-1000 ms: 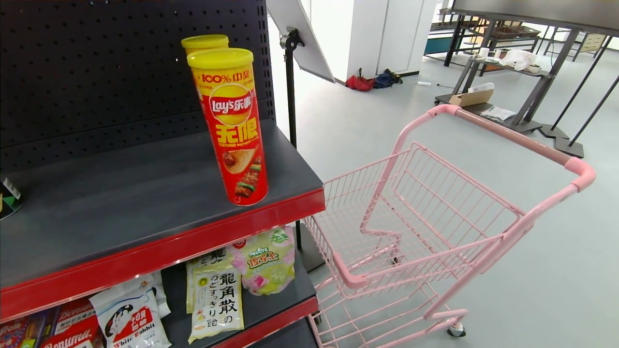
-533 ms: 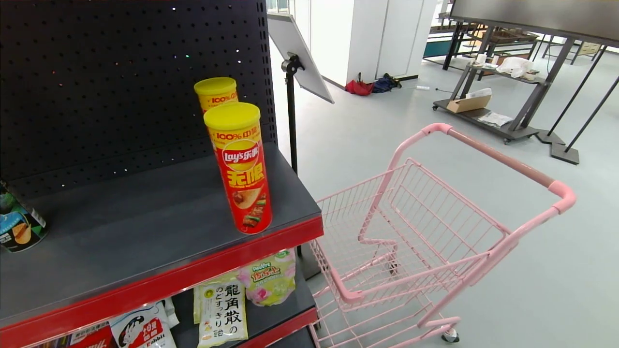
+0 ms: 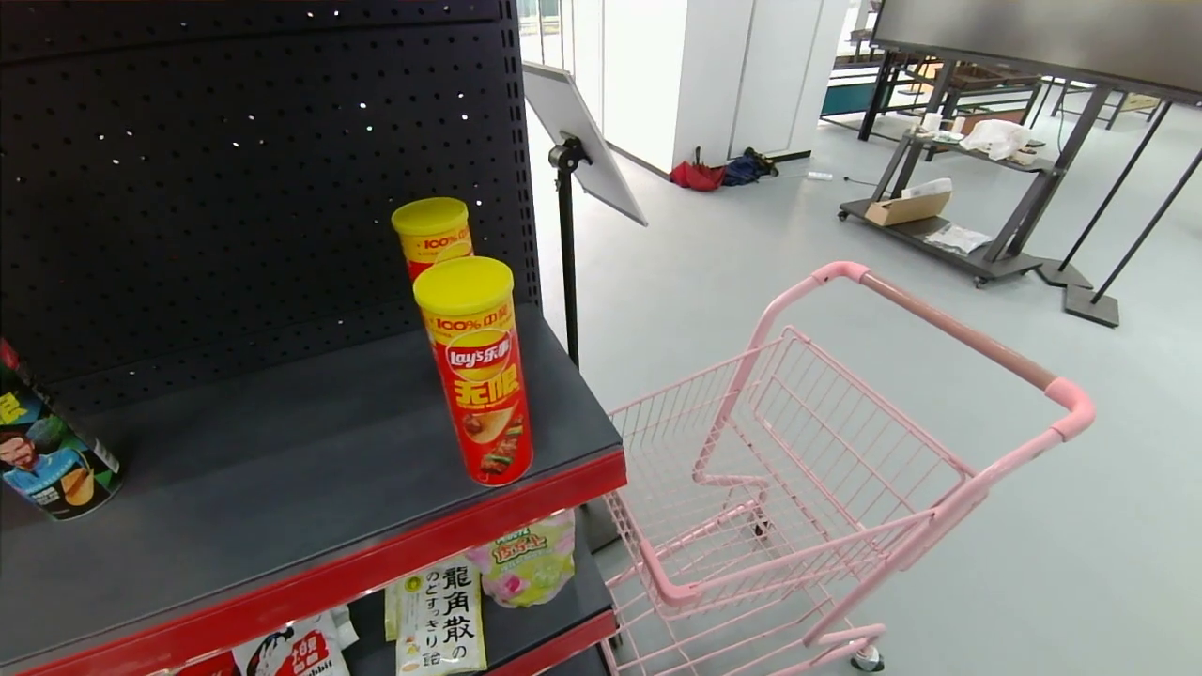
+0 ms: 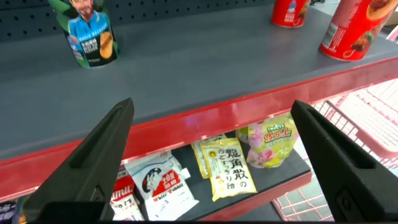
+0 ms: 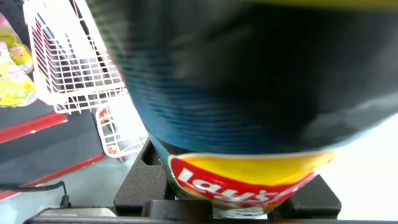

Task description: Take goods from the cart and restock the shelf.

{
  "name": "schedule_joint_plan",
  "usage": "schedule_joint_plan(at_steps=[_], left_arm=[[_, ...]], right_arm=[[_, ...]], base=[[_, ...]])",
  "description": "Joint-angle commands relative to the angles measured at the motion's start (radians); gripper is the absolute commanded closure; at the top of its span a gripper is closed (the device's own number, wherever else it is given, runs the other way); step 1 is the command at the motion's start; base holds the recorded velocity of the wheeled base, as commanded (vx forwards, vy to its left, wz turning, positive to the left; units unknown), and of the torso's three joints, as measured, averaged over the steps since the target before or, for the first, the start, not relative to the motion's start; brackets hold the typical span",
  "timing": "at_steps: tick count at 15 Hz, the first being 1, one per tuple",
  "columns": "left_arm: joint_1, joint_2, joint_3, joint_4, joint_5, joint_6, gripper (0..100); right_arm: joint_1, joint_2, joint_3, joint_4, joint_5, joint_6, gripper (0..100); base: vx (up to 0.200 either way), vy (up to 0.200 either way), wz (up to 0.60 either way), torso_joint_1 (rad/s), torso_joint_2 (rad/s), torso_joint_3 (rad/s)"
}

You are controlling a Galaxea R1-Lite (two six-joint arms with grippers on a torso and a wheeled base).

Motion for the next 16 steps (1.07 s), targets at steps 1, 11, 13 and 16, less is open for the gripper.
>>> schedule_joint_plan(at_steps=[1,11,13,16], left_arm=[[0.000,0.000,0.000,0.001,0.001,0.000,0],[0.000,0.000,0.000,0.001,0.001,0.000,0],[0.000,0.000,0.000,0.001,0.001,0.000,0],[0.000,0.000,0.000,0.001,0.001,0.000,0]], right_arm=[[-0.002,0.022,0.000,-0.001,-0.001,-0.005,100],[-0.002,0.016,0.011,-0.002,0.000,-0.019,100],[-0.002,0.012,0.014,-0.002,-0.001,-0.019,100],[0.000,-0.017,0.017,-0.024,0.005,-0.008,100]], base=[[0.000,0.000,0.00,0.061,-0.19,-0.090],[0.000,0.000,0.36,0.008,0.00,-0.004],[0.000,0.000,0.30,0.001,0.00,0.001],[0.000,0.000,0.00,0.000,0.00,0.000]])
